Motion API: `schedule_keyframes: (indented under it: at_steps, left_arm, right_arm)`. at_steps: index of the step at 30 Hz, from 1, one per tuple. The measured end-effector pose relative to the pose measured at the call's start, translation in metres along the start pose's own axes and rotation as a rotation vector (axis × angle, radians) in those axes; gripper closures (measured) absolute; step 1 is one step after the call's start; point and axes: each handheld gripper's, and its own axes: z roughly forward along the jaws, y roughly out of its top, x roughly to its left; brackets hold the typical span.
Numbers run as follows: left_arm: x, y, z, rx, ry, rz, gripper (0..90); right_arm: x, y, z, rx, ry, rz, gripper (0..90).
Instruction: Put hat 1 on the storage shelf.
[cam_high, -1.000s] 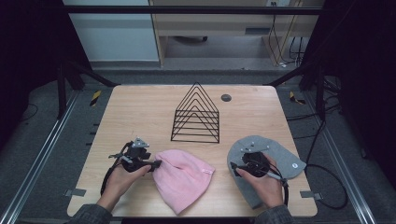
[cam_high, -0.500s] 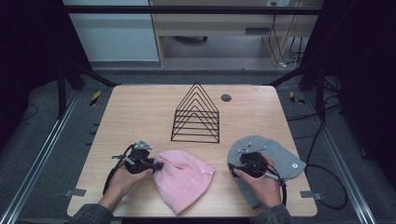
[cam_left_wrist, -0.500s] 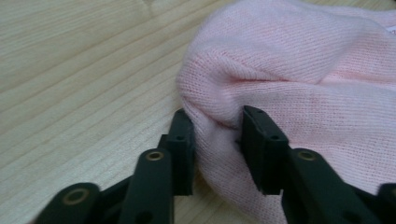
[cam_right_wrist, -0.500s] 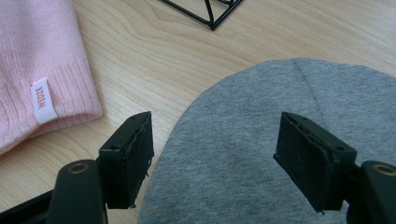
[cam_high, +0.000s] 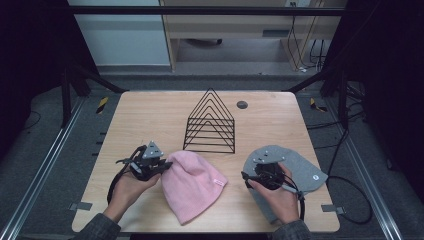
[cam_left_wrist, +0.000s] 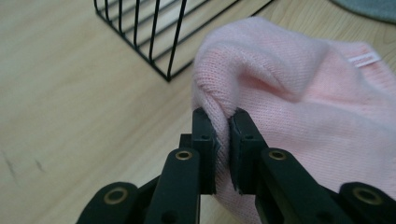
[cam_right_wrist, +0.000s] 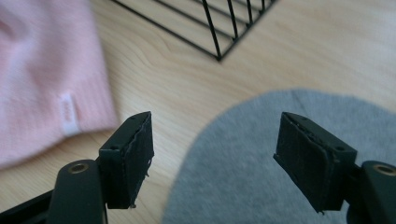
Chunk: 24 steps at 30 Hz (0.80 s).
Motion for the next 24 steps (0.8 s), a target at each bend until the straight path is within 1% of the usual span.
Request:
schedule_keyframes:
  at_steps: [1, 2, 3, 4, 6, 7, 8, 9, 10, 11, 12, 13, 14, 16, 19, 20, 21, 22, 24]
  left_arm:
    - [-0.001, 0.007, -0.004, 0.003, 0.002, 0.03, 81.7]
    - [-0.002, 0.013, -0.006, 0.002, 0.002, 0.045, 81.7]
    - [-0.002, 0.013, -0.006, 0.002, 0.002, 0.045, 81.8]
    - [-0.004, 0.027, -0.015, -0.006, 0.006, 0.087, 81.8]
    - [-0.006, 0.042, -0.025, -0.01, 0.01, 0.129, 81.8]
    - [-0.006, 0.046, -0.029, -0.008, 0.014, 0.143, 81.9]
    - [-0.006, 0.046, -0.029, -0.008, 0.014, 0.143, 81.9]
    - [-0.007, 0.055, -0.036, -0.022, 0.005, 0.161, 81.9]
    - [-0.007, 0.059, -0.04, -0.028, 0.0, 0.169, 81.9]
    - [-0.007, 0.063, -0.044, -0.031, -0.003, 0.183, 81.9]
    - [-0.008, 0.066, -0.048, -0.036, 0.004, 0.191, 81.9]
    - [-0.008, 0.071, -0.054, -0.037, 0.005, 0.213, 81.9]
    - [-0.008, 0.071, -0.054, -0.037, 0.005, 0.213, 82.0]
    - [-0.007, 0.076, -0.062, -0.04, 0.015, 0.232, 82.0]
    - [-0.004, 0.085, -0.076, -0.044, 0.027, 0.267, 82.0]
    - [-0.004, 0.085, -0.076, -0.044, 0.027, 0.267, 82.0]
    - [-0.004, 0.088, -0.081, -0.044, 0.032, 0.282, 82.0]
    - [-0.001, 0.091, -0.089, -0.048, 0.03, 0.296, 82.0]
    - [0.002, 0.095, -0.097, -0.059, 0.017, 0.302, 81.9]
  right_arm:
    - [0.004, 0.005, -0.003, -0.018, 0.009, -0.013, 27.5]
    - [0.007, 0.009, -0.006, -0.034, 0.011, -0.02, 27.6]
    - [0.009, 0.012, -0.008, -0.048, 0.012, -0.03, 27.9]
    - [0.013, 0.017, -0.011, -0.065, 0.019, -0.041, 28.0]
    - [0.019, 0.022, -0.015, -0.081, 0.021, -0.057, 28.5]
    - [0.023, 0.026, -0.017, -0.096, 0.029, -0.069, 28.7]
    - [0.026, 0.028, -0.018, -0.1, 0.033, -0.082, 28.7]
    - [0.03, 0.031, -0.019, -0.108, 0.047, -0.089, 29.3]
    - [0.033, 0.033, -0.02, -0.114, 0.055, -0.095, 29.8]
    - [0.036, 0.036, -0.021, -0.122, 0.065, -0.112, 30.4]
    - [0.039, 0.039, -0.022, -0.128, 0.073, -0.125, 30.9]
    - [0.042, 0.042, -0.023, -0.133, 0.077, -0.138, 31.2]
    - [0.042, 0.042, -0.023, -0.133, 0.077, -0.138, 31.2]
    - [0.049, 0.05, -0.024, -0.143, 0.098, -0.163, 32.6]
    - [0.058, 0.058, -0.022, -0.137, 0.115, -0.206, 34.3]
    - [0.061, 0.061, -0.021, -0.132, 0.12, -0.217, 34.5]
    - [0.064, 0.064, -0.019, -0.128, 0.127, -0.23, 34.9]
    - [0.066, 0.066, -0.017, -0.126, 0.131, -0.24, 35.1]
    - [0.07, 0.069, -0.015, -0.128, 0.143, -0.252, 35.6]
